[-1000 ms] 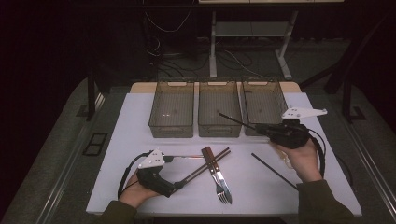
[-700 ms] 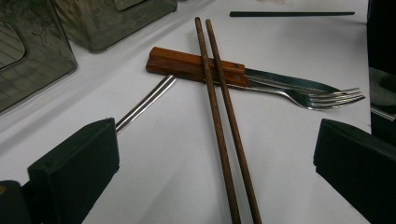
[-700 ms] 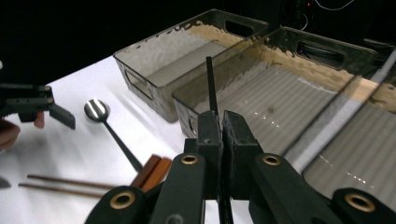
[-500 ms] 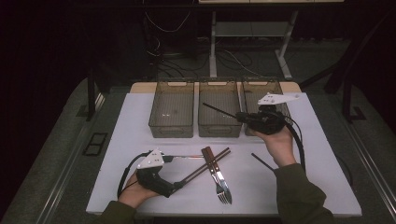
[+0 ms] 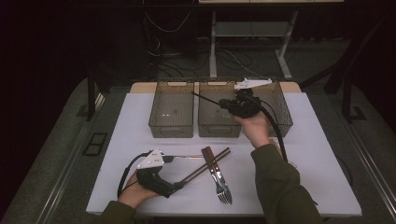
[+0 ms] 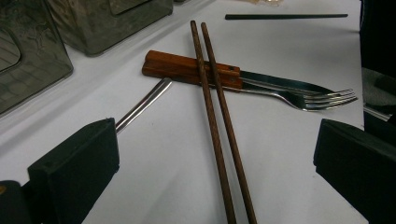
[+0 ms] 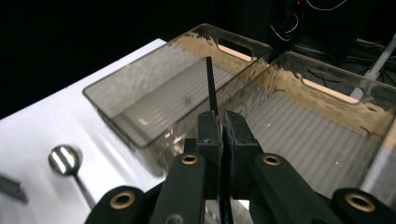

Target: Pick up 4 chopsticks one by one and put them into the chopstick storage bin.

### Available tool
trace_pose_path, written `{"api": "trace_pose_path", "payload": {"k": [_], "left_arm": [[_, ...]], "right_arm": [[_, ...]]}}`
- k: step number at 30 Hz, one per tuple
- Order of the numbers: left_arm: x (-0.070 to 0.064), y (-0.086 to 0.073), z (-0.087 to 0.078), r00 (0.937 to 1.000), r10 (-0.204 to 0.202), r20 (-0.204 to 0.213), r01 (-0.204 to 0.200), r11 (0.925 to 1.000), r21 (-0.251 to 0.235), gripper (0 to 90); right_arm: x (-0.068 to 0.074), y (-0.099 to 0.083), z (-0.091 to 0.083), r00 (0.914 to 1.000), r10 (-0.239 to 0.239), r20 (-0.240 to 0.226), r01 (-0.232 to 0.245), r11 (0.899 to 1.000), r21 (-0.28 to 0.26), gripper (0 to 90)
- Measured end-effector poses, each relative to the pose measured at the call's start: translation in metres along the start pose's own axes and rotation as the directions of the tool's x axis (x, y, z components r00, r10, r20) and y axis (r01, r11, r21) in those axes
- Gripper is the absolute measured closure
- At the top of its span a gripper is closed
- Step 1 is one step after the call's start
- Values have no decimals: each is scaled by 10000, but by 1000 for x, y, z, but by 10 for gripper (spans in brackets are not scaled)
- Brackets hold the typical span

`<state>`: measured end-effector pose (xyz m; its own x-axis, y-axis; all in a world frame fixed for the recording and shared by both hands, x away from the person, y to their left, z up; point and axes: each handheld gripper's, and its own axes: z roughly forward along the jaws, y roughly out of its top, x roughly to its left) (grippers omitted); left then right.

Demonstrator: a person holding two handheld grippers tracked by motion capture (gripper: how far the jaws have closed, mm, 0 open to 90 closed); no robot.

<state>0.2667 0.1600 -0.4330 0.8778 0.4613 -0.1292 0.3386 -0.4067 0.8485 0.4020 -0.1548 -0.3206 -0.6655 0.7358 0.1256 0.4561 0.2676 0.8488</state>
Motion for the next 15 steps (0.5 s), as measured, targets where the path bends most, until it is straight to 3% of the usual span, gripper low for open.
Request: {"api": "trace_pose_path", "payload": {"k": [15], "left_arm": [[0, 1, -1, 9999, 141, 88, -140, 9999, -16, 0]], "right_arm": [[16, 26, 74, 9997, 146, 217, -155, 9990, 422, 863]]}}
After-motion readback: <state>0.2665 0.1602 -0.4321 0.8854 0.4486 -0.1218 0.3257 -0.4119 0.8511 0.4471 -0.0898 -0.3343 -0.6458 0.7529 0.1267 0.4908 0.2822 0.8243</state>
